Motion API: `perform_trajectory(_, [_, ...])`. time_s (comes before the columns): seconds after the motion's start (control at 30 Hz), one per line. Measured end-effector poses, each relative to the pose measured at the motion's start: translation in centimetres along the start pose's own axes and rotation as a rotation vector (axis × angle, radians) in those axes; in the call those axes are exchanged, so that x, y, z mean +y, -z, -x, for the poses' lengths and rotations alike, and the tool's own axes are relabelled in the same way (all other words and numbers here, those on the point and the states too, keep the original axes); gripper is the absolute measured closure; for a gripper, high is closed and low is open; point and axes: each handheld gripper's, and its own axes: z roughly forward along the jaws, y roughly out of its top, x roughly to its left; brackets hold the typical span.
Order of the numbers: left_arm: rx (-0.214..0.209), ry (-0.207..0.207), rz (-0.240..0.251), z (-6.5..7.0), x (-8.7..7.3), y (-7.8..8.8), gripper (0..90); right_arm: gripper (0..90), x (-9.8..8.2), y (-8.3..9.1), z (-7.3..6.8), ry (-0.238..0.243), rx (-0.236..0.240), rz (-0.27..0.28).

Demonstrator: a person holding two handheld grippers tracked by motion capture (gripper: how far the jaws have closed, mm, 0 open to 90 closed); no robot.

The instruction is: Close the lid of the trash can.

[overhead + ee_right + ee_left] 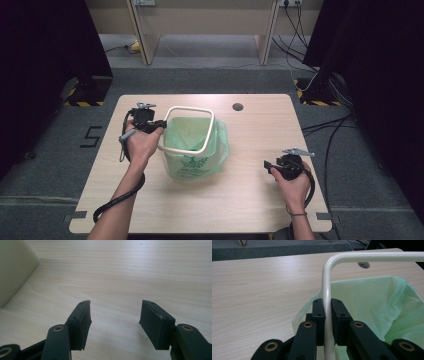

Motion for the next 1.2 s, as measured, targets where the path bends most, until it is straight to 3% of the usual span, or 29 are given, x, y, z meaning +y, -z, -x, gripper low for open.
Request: perform_trajectory(1.2, [0.001,-0.017,-0.047,1.1,-0.1,-1.1,81.1,41.8,0.0,0.0,-0.1,0.001,0.003,0.000])
